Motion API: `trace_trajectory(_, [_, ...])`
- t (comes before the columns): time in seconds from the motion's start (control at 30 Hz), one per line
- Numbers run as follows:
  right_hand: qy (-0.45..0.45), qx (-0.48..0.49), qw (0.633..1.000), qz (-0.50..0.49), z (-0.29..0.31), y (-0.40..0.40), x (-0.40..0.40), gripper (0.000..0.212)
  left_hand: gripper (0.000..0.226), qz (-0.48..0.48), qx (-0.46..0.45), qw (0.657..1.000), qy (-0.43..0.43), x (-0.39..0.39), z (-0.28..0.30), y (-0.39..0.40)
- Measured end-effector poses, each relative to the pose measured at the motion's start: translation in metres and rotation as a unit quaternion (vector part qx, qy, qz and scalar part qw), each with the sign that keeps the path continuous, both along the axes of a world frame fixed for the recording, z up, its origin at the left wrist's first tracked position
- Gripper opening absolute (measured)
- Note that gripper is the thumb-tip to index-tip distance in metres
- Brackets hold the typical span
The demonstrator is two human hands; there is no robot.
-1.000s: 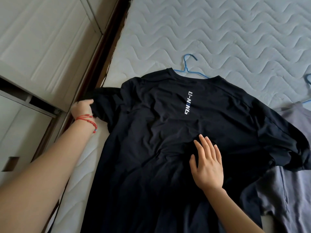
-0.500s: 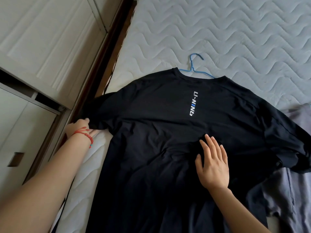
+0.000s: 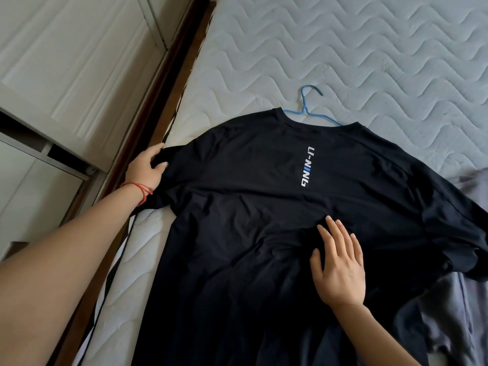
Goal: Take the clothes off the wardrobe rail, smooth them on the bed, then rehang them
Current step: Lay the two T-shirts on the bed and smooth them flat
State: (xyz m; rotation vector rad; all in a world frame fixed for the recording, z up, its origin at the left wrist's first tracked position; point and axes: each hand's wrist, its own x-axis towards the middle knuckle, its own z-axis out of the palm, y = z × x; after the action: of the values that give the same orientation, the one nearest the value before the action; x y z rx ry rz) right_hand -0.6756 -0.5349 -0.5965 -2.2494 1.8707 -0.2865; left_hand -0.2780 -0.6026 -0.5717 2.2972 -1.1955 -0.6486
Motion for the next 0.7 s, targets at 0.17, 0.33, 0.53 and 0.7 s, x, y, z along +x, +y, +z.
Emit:
trace_trajectory(0.17, [0.004, 0.001, 1.000, 0.002, 0.000, 0.000, 0.000, 0.047, 0.014, -0.046, 0.003, 0.981, -0.187, 0.002, 0.003, -0.009])
trace_trajectory(0.33, [0.007, 0.005, 1.000, 0.001, 0.001, -0.001, 0.000, 0.046, 0.011, 0.017, -0.016, 0.985, -0.169, 0.003, 0.017, -0.026])
trace_trajectory(0.53, [0.005, 0.002, 1.000, 0.003, -0.001, -0.001, 0.000, 0.046, 0.027, 0.127, -0.068, 0.961, -0.235, 0.001, 0.039, -0.038])
trace_trajectory(0.7, [0.002, 0.000, 1.000, 0.001, 0.000, -0.001, 0.001, 0.045, 0.053, -0.206, -0.011, 0.933, -0.295, -0.027, 0.011, -0.024])
